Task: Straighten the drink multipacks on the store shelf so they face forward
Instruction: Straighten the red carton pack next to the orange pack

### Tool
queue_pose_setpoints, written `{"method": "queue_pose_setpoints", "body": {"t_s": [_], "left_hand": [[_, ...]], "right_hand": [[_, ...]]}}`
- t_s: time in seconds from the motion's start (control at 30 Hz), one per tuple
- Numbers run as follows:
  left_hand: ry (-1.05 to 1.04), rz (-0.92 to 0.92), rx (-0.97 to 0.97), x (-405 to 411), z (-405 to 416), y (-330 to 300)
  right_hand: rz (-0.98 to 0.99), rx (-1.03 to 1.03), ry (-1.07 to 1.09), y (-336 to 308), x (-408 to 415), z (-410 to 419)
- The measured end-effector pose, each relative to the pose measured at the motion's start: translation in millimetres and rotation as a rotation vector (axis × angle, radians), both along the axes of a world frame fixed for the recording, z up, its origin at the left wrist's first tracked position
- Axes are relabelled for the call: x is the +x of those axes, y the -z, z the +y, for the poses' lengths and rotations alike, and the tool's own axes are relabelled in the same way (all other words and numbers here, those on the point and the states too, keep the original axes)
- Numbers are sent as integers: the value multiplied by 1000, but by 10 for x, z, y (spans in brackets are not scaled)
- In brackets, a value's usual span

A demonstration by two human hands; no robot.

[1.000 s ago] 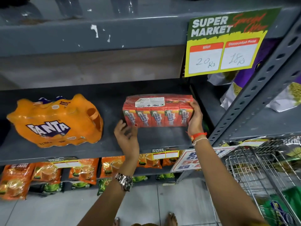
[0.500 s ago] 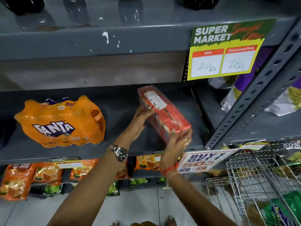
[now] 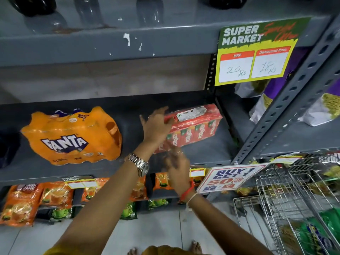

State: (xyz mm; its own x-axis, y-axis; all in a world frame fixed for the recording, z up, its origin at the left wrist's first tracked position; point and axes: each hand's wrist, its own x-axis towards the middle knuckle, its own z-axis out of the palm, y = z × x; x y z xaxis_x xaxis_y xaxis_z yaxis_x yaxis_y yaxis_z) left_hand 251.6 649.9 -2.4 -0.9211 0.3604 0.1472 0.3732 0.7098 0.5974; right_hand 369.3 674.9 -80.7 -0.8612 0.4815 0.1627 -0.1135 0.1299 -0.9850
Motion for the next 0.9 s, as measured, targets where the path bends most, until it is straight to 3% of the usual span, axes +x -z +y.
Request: {"method": "queue_pose_setpoints", "body": {"t_s": [0.07,0.17,0.23,0.3,0.43,0.9], "left_hand": [[-135,17,150,145,-76,151],[-269,-135,597,372,-166,338],[-343,-350,855,471,-139,381],[-416,-529,982,484,-100,372],[-365,-553,952,362,-168,431],[-180,-609,899,412,-400,395]], "right_hand": [[81,-29,312,-146,-50,348],[161,-117,612,-357,-239,925],[63,-105,645,-445,-387,1201],[-82,-156,581,-486,-539,1414],[-102,-379,370,-544,-631,1557],[-43,-429,315,-346,-114,1453]]}}
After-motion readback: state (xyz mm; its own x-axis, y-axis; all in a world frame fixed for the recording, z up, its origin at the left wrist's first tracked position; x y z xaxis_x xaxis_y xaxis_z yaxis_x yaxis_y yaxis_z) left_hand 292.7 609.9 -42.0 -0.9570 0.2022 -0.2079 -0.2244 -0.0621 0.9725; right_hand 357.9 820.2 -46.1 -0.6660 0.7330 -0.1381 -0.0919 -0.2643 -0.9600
